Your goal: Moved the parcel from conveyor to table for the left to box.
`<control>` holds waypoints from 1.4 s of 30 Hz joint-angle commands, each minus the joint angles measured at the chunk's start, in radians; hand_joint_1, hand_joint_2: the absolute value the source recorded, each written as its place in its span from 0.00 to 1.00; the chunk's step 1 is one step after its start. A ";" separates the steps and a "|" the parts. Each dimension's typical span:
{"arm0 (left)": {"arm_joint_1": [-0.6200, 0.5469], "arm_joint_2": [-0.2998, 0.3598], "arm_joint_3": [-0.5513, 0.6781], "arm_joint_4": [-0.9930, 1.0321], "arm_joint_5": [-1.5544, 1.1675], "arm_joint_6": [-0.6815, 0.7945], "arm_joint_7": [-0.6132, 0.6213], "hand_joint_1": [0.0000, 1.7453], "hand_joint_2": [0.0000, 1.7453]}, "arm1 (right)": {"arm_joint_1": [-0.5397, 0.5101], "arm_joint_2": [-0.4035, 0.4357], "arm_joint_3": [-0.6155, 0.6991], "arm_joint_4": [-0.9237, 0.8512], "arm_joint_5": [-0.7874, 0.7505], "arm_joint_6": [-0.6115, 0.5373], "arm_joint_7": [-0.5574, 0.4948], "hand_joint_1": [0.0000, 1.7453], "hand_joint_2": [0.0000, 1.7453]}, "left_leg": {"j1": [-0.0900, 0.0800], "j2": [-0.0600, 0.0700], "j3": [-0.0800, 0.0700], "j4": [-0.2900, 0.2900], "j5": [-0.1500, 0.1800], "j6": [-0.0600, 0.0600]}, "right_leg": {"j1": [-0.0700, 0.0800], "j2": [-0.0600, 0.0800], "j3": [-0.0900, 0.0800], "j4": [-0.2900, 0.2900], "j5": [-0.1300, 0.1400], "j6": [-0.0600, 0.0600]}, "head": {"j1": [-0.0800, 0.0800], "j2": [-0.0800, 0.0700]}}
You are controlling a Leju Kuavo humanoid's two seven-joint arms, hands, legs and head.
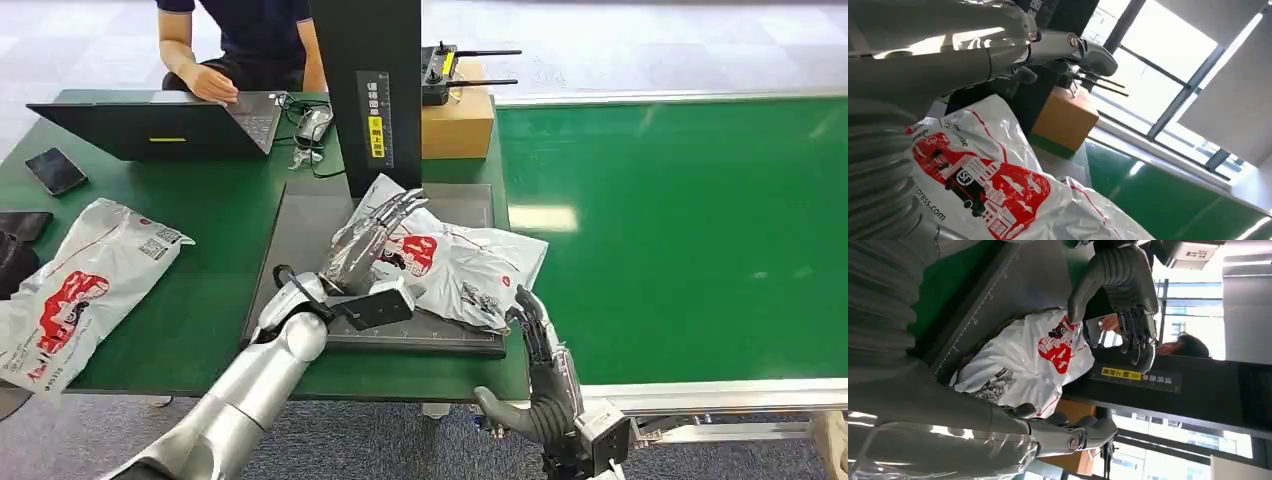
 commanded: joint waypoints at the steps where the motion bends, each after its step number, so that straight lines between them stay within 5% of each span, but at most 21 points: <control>1: -0.163 -0.050 -0.052 0.268 0.007 -0.089 0.025 0.00 1.00 | -0.038 -0.008 -0.015 0.060 -0.001 0.008 0.003 0.00 1.00 | 0.001 -0.003 0.001 0.000 0.001 -0.002 | 0.001 -0.002 0.002 -0.001 0.000 0.002 | 0.000 0.000; 18: -0.259 -0.041 -0.071 0.414 -0.066 -0.112 0.186 0.00 1.00 | -0.052 -0.009 0.005 0.088 0.002 0.026 0.004 0.00 1.00 | 0.001 0.000 0.001 0.000 0.000 -0.002 | 0.001 0.001 0.001 0.000 0.000 0.001 | 0.000 0.000; 42: -0.237 0.001 -0.031 0.475 -0.135 -0.050 0.368 0.00 1.00 | -0.042 0.009 0.014 0.085 0.023 0.031 0.019 0.00 1.00 | 0.001 0.001 0.001 -0.001 0.000 -0.003 | 0.001 0.001 0.002 -0.001 0.000 0.001 | 0.000 0.000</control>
